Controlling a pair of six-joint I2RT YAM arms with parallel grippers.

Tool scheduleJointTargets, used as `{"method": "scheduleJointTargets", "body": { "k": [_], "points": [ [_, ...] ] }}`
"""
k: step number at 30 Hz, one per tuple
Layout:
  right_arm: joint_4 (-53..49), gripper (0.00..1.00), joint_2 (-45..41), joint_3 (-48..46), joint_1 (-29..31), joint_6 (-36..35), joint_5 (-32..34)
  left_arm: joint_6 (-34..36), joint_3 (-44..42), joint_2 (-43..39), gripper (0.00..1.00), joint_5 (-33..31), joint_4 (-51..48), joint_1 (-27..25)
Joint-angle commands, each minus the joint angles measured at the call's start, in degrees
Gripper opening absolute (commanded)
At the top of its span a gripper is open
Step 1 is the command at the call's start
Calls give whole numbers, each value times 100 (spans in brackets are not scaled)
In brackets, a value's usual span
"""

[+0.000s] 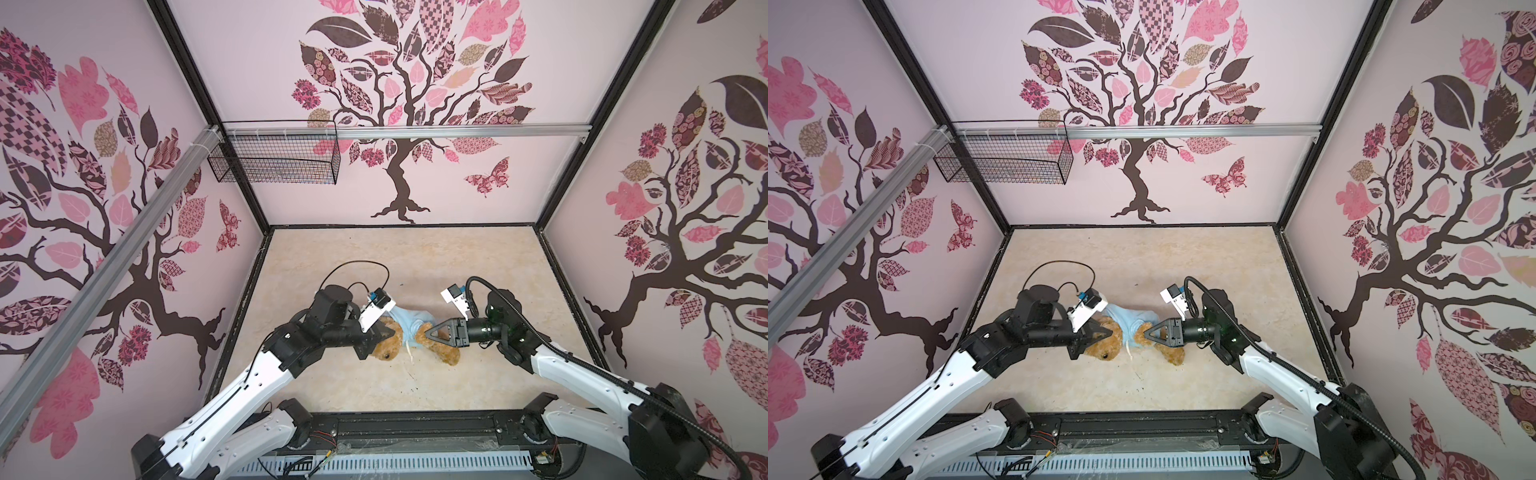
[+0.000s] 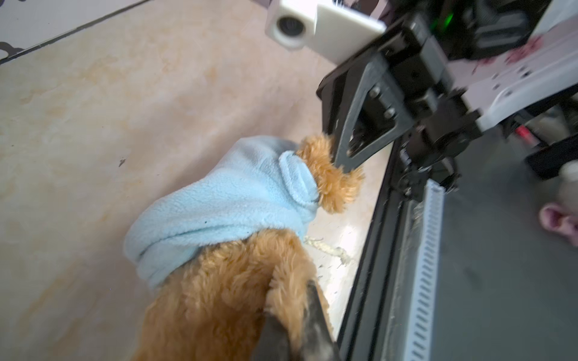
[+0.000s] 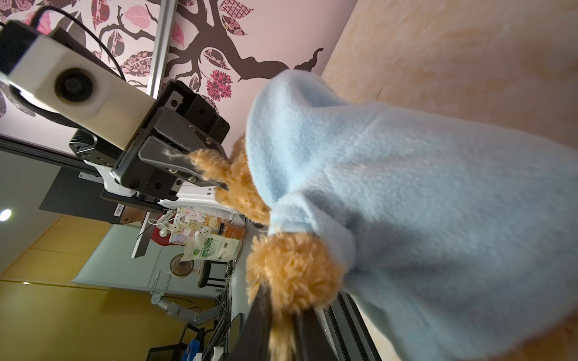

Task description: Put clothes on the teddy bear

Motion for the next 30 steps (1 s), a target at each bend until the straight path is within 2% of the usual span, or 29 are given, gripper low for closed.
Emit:
{"method": "scheduleJointTargets", "body": {
  "k": [1,4,7,10,13,17,22,26,30],
  "points": [
    [-274,15,271,358,-40,-189,298,-1355,-409,159,0,1029,297,218],
    [293,15,1023,457,-68,76,646,-2100,-385,866,0,1360,335,440],
    [1108,18,1837,707,-106,481,847,-2546,-107,1709,0,2003,238,734],
    [1321,28,2403,1083,-272,452,1072,-3028,-32,2238,0,2325,563,979],
    [820,40,2651,1468,-475,-11,1156,-3535,-175,2578,0,2558,1176,1317],
    [-301,48,2322,1629,-558,-1049,1355,-3639,-192,2979,0,2671,1340,1676],
    [-910,51,1201,871,-558,-1934,1973,-3558,-177,3269,0,2734,1392,1898],
    [-619,51,374,-68,-436,-2092,2415,-3504,-97,3497,0,2707,1391,1914],
    [-13,50,503,-552,153,-2215,2996,-3447,-35,3540,0,2626,1331,1918]
  ]
}}
